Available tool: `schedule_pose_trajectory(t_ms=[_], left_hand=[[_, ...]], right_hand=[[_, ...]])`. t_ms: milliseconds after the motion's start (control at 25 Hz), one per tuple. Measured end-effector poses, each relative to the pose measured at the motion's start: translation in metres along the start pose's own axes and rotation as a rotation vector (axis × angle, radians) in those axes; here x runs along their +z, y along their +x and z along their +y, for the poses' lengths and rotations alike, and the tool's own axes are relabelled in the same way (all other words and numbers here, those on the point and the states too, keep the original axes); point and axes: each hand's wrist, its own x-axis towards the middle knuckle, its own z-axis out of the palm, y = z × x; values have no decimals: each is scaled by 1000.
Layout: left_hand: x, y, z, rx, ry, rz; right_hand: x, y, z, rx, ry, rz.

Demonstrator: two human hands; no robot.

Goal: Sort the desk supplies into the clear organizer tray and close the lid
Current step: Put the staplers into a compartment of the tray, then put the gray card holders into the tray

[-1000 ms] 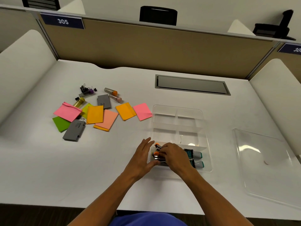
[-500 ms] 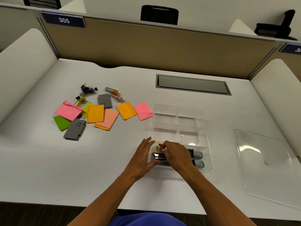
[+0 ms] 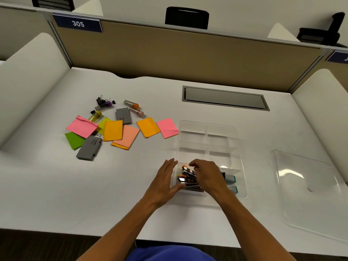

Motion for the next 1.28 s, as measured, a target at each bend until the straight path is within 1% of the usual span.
schedule_pose_trajectory(t_ms=[120,320,440,680,920,1080,1280], left_hand=[[-3,-2,-5,-21,28,26],[-17,-5,-7,-27,33,79],[-35,-9,-12,-26,24,137],[-85,-17,-41,-78,-5,256],[-133,-21,-87,-156,5,359],[-157,-21,-116,-204,2,421],[-178,-17,-146,-308,-28,491]], right_hand=[[-10,2,-3,-19,102,84],[-12,5,-21,-95,219,102],[-8,10,-39,-147,282,113],[6,29,-93,-277,295,94],[26,51,-143,-360,271,30],[40,64,-171,-372,264,-6],[59,80,-199,-350,243,-72]])
